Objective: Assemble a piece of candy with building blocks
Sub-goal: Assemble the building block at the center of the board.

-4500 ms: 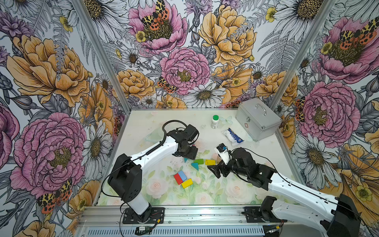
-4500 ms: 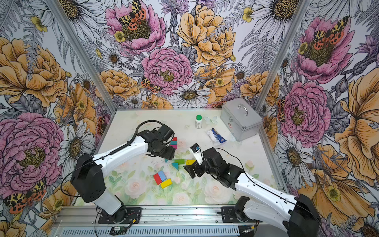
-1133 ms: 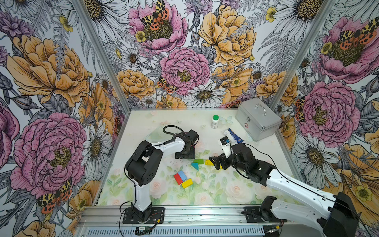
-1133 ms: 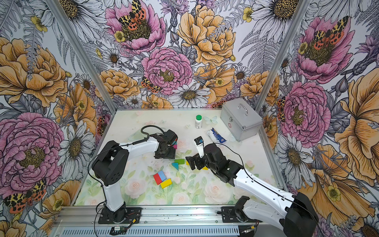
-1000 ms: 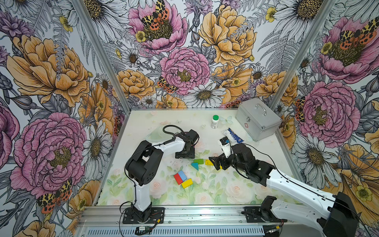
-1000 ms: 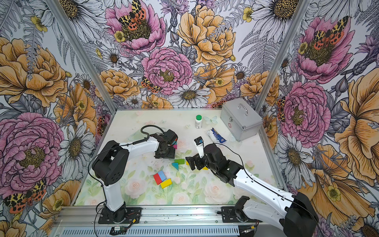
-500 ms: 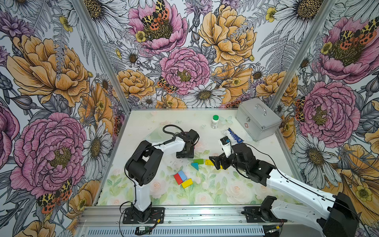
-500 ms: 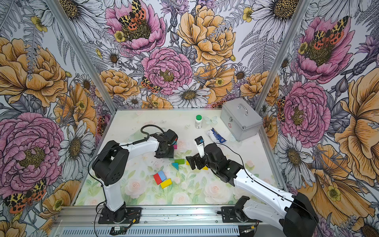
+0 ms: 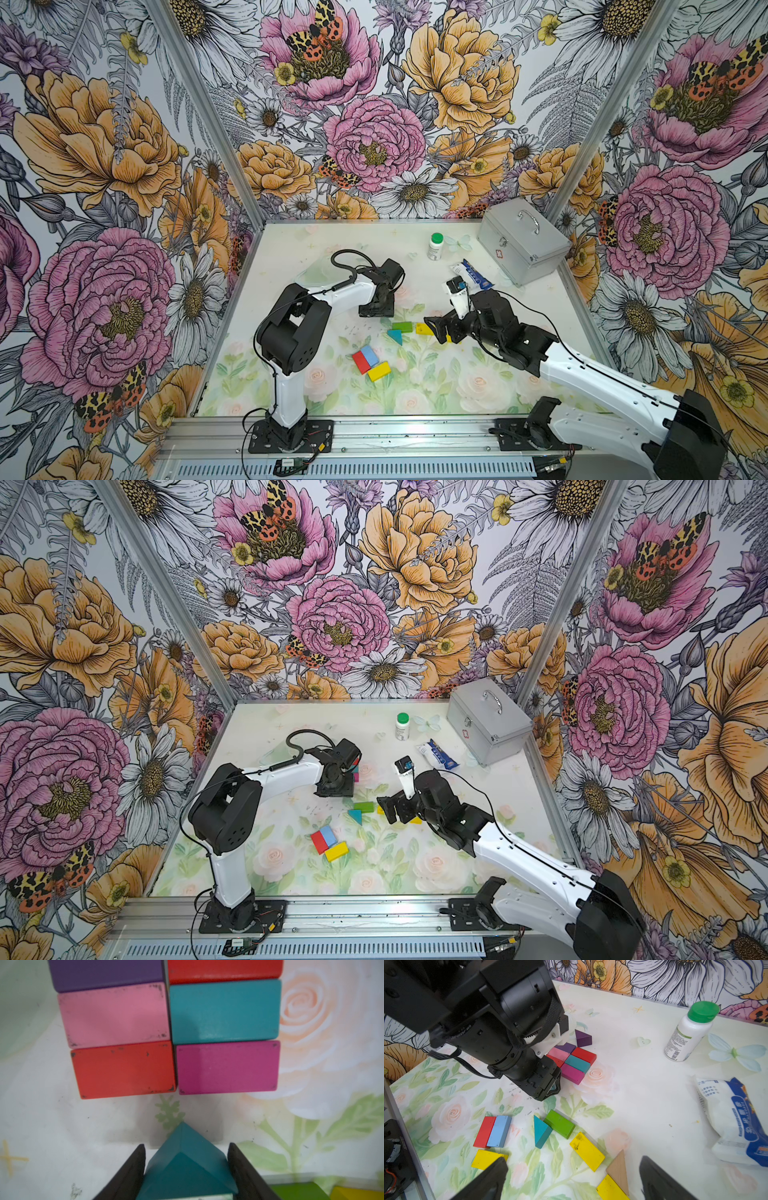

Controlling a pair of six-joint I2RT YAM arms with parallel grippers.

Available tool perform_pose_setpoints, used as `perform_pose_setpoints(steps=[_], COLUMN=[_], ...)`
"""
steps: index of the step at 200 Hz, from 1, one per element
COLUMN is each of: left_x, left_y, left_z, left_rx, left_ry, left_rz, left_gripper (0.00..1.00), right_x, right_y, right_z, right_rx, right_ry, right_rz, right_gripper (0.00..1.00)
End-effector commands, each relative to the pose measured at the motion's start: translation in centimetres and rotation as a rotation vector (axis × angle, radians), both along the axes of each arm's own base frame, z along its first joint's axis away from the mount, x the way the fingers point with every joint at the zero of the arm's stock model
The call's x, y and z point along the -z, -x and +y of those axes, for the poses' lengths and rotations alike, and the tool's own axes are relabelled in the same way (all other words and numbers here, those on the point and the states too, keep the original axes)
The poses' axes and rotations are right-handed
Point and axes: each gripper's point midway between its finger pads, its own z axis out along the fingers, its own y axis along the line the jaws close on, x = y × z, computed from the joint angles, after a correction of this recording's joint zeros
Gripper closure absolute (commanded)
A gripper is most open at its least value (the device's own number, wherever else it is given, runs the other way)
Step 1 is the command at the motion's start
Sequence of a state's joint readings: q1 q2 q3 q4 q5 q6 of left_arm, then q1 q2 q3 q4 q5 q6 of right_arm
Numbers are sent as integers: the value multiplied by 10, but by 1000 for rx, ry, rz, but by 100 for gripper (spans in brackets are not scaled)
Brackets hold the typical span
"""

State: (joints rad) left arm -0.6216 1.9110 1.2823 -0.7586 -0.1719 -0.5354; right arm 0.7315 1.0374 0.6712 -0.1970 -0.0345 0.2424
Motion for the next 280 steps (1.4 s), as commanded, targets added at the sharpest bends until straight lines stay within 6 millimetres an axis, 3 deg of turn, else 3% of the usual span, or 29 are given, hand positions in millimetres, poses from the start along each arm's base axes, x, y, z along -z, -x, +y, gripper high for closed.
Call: perform_pose_setpoints(steps=[1,280], left_x=[1,13], left_y=[-8,-21], left_z=[1,6], left_rx=[10,20], left_ry=[2,-11], left_rz=[0,22], left_gripper=[45,44], right_x=[0,4], right_y=[-2,-5], right_z=[1,-2], right_rx=[-5,3], right_ry=[-4,-2], right_rz=[-13,-3], right_gripper=[0,0])
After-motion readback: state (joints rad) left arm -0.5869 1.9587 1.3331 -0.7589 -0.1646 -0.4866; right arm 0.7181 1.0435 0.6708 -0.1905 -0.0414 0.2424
